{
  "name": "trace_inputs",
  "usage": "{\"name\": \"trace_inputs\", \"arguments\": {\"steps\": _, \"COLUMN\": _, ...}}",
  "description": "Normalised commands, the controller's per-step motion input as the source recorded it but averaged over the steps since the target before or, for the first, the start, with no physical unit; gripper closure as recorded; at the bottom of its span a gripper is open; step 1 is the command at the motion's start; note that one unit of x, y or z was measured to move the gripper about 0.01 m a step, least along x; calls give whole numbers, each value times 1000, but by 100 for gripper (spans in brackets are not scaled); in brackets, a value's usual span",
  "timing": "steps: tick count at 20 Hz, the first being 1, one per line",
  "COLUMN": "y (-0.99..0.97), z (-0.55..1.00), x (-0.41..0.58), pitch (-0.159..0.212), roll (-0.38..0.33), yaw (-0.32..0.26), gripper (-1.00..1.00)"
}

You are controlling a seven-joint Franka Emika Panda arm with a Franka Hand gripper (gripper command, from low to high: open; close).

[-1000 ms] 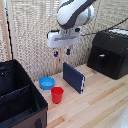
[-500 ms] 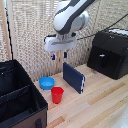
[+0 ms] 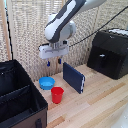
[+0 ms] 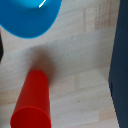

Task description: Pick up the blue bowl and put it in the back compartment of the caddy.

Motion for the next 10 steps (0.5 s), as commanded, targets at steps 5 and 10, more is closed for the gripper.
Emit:
{"name": "trace_inputs", "arguments": {"steps": 5, "y": 32, "z": -418, "x": 161, "pitch": 3, "roll": 1, "yaw": -70, "gripper": -100}}
{"name": "trace_inputs", "arguments": {"steps": 10, "y": 0, "z": -390, "x": 187, "pitch": -2, "roll": 2, "yaw": -29, "gripper": -100}}
